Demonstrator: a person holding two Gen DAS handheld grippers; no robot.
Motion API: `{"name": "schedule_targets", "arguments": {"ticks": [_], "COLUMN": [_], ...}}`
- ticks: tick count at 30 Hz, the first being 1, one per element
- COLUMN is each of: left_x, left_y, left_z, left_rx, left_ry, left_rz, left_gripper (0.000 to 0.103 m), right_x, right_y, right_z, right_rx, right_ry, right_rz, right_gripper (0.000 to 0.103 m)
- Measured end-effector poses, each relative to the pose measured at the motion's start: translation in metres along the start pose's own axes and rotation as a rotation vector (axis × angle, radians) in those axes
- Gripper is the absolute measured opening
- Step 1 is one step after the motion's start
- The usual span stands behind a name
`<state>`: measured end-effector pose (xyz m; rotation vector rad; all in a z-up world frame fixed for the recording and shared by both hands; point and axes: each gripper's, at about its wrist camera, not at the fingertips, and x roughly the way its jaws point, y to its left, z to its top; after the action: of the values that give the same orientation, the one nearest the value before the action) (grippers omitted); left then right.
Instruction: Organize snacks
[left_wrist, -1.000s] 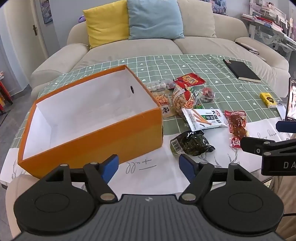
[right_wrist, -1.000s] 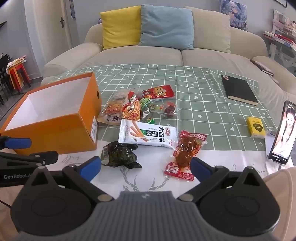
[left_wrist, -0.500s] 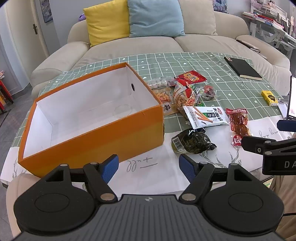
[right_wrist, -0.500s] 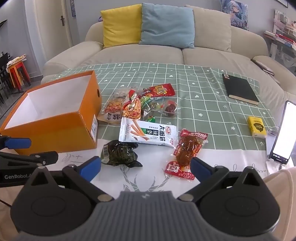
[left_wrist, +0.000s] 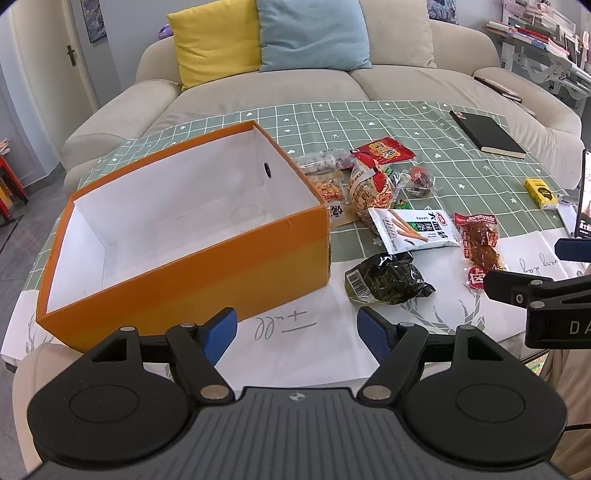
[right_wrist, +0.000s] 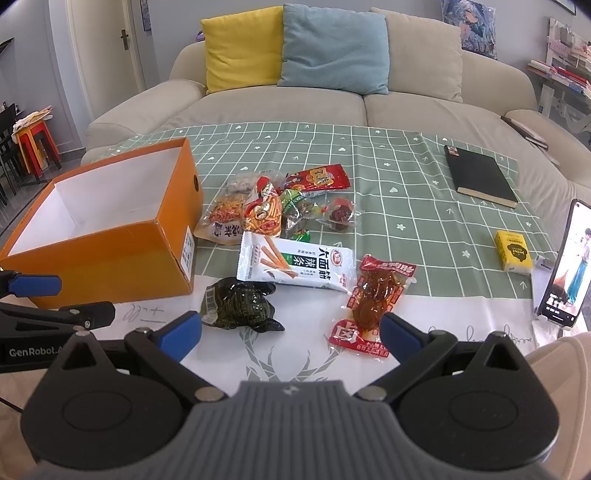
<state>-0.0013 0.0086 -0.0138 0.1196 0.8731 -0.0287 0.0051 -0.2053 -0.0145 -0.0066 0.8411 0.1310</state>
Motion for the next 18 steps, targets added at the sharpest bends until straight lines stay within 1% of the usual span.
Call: {"name": "schedule_targets", "arguments": {"ticks": [18], "left_x": [0.0003], "left_y": [-0.0023], "left_z": [0.0055], "left_rx": [0.007], "left_ry": [0.012], "left_rz": [0.005], "left_gripper": [0.087], "right_x": [0.0016], "right_y": [0.0005], "right_z": [-0.0004], "right_rx": [-0.003], "right_ry": [0.004], "right_rz": [0.000], "right_gripper": [0.099]}}
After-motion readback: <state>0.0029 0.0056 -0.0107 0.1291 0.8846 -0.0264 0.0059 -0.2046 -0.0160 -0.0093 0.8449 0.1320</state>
